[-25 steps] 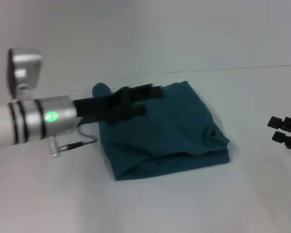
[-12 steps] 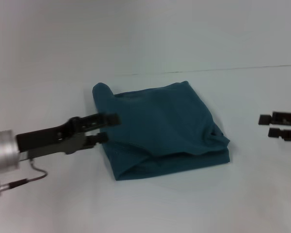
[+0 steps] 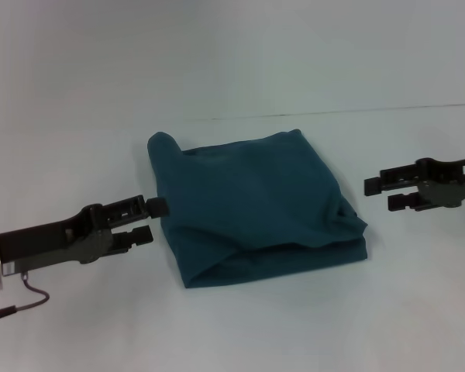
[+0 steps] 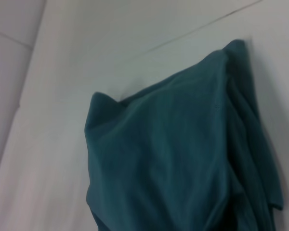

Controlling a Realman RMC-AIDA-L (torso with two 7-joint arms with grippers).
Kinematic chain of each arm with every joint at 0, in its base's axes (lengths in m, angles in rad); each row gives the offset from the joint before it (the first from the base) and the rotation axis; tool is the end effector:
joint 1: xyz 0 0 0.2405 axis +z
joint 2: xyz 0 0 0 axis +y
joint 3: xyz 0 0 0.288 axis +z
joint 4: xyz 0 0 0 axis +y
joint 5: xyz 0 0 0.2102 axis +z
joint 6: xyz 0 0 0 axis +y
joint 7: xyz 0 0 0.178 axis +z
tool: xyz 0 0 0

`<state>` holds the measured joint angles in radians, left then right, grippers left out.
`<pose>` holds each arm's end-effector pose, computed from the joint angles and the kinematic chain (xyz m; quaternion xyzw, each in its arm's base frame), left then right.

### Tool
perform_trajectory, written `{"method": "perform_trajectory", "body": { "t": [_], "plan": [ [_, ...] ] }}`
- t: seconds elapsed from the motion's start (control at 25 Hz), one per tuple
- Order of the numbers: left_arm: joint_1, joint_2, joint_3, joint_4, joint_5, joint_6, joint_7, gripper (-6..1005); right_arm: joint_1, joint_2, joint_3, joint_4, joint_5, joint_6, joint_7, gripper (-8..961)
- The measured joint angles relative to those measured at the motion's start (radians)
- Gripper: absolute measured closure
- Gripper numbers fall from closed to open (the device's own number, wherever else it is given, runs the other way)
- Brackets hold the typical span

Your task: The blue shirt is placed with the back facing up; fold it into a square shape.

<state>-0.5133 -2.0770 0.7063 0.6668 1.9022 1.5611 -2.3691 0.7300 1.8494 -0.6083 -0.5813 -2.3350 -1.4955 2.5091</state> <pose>-0.2648 0.3600 -0.0359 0.7154 0.6247 0.3129 0.0050 0.2991 0.4242 0.0368 -0.7407 0.6490 0.1318 0.1136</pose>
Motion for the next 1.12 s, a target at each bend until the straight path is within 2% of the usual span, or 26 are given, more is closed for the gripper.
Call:
{"method": "perform_trajectory", "body": {
  "t": [0.16, 0.48, 0.8, 1.12],
  "plan": [
    [0.001, -0.002, 0.000, -0.003, 0.019, 0.010, 0.016, 96, 0.053, 0.010, -0.004, -0.030, -0.067, -0.003, 0.032, 229],
    [-0.003, -0.008, 0.005, -0.029, 0.027, -0.001, -0.014, 96, 0.110, 0.026, -0.037, -0.068, -0.127, 0.017, 0.109, 230],
    [-0.004, -0.018, -0.008, -0.103, 0.018, -0.072, -0.048, 95, 0.119, 0.027, -0.042, -0.077, -0.132, 0.027, 0.115, 231],
    [-0.001, -0.013, -0.045, -0.099, 0.017, -0.076, -0.049, 95, 0.117, 0.031, -0.146, -0.069, -0.133, 0.023, 0.115, 232]
  ]
}}
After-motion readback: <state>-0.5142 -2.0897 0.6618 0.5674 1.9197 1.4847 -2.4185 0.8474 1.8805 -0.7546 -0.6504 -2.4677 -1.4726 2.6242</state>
